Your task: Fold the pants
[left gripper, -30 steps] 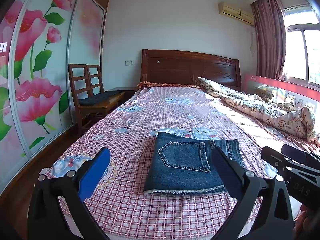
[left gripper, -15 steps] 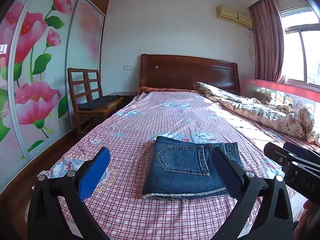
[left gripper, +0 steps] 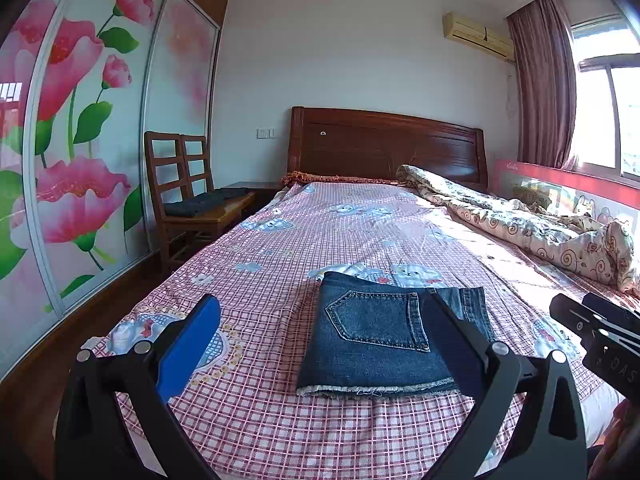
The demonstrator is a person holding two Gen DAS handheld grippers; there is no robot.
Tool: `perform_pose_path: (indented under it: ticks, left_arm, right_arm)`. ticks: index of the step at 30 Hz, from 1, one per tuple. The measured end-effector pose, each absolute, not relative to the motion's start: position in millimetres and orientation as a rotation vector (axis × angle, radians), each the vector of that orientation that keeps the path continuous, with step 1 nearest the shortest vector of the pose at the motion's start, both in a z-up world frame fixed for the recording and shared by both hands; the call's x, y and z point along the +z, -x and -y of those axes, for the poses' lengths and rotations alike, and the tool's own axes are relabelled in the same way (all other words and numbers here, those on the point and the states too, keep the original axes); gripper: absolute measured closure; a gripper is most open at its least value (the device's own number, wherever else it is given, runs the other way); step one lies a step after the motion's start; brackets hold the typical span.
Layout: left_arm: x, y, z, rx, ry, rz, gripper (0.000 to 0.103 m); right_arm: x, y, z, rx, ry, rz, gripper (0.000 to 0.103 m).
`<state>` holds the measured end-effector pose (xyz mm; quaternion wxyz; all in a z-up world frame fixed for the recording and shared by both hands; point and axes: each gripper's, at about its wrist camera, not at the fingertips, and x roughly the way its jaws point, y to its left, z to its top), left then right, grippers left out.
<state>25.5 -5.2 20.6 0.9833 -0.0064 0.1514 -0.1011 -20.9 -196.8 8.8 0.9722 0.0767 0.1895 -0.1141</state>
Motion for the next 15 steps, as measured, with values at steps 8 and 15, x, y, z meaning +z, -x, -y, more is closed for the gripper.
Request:
perform_pose_path:
  ticks: [8,15]
  left_arm:
    - [25.6,-25.4,6.4,-0.209,0.02,-0.29,0.002]
    - [25.7,-26.5,6.0,-0.211,0.024,-0.293,0.002]
  right_arm:
    - [8.8,20.6,197.5,-0.227,-0.162,-0.382,0.039]
    - [9.4,20.8,197.0,-0.219,-0.162,-0.38,0.039]
